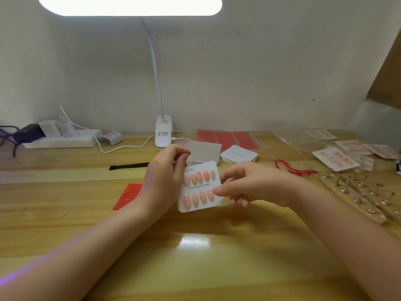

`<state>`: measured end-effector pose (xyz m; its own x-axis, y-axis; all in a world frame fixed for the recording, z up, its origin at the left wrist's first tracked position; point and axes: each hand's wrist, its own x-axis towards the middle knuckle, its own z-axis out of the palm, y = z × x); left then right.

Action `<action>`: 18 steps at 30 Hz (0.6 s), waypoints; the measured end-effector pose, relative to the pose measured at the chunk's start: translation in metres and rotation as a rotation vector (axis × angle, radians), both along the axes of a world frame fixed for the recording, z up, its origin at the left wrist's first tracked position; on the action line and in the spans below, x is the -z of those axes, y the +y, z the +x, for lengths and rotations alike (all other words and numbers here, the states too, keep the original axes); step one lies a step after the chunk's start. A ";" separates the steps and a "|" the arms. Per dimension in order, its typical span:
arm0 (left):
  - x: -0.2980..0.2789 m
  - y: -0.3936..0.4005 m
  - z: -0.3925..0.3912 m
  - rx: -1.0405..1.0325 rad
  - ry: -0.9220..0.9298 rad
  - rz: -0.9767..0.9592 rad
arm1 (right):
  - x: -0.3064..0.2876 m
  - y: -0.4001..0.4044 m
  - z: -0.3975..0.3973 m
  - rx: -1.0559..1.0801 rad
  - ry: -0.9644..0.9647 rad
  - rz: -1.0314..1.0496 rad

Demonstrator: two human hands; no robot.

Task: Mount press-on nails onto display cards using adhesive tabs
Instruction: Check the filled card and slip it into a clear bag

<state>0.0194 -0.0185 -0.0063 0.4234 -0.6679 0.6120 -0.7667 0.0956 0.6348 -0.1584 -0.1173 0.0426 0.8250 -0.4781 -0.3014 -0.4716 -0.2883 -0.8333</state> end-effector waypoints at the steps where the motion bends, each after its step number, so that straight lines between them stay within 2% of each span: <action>1: -0.002 0.000 0.001 0.010 0.039 -0.013 | 0.000 0.002 0.001 -0.004 -0.070 0.130; 3: -0.007 0.000 0.003 0.007 0.067 -0.059 | -0.002 0.006 0.003 0.023 -0.196 0.261; 10: -0.034 0.009 0.008 -0.091 0.079 -0.315 | -0.012 0.017 0.007 0.231 -0.491 0.395; 14: -0.045 0.015 -0.001 -0.032 0.150 -0.371 | -0.016 0.021 0.009 0.328 -0.603 0.500; 18: -0.047 0.019 -0.018 0.039 0.055 -0.374 | -0.021 0.026 0.010 0.359 -0.660 0.584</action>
<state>0.0013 0.0002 0.0411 0.4410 -0.4187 0.7938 -0.7234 0.3576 0.5905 -0.1488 -0.0912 0.0636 0.7474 -0.6571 -0.0981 0.1668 0.3285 -0.9297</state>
